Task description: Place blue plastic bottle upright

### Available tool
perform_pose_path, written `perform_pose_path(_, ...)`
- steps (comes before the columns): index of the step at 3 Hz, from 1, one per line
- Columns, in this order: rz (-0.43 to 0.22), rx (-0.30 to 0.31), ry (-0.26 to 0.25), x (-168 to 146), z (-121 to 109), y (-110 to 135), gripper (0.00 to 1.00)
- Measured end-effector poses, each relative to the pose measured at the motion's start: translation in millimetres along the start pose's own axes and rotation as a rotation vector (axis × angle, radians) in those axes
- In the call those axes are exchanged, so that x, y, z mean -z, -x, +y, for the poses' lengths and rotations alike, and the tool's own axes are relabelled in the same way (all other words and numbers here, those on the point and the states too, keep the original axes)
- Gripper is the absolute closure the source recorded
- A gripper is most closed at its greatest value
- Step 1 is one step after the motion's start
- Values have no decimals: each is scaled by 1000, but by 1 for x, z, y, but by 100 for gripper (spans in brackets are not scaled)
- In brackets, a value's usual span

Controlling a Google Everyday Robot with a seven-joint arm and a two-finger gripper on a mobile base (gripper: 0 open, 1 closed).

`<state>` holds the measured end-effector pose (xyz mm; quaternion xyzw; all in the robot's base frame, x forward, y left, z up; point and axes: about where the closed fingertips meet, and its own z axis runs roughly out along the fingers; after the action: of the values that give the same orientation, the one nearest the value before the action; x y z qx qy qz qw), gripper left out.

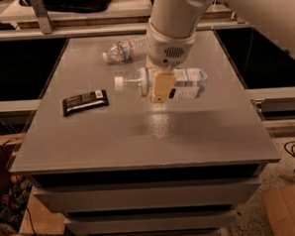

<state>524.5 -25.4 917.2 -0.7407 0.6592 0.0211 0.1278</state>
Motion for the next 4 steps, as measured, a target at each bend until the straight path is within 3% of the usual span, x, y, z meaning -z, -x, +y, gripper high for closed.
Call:
perform_pose_path(1,-163,22,-39,33,-4,16,100)
perform_pose_path(2,-385,-5,-43,45,-4,25,100)
perform_pose_path(4,-802,-152,69,37,3,48,100)
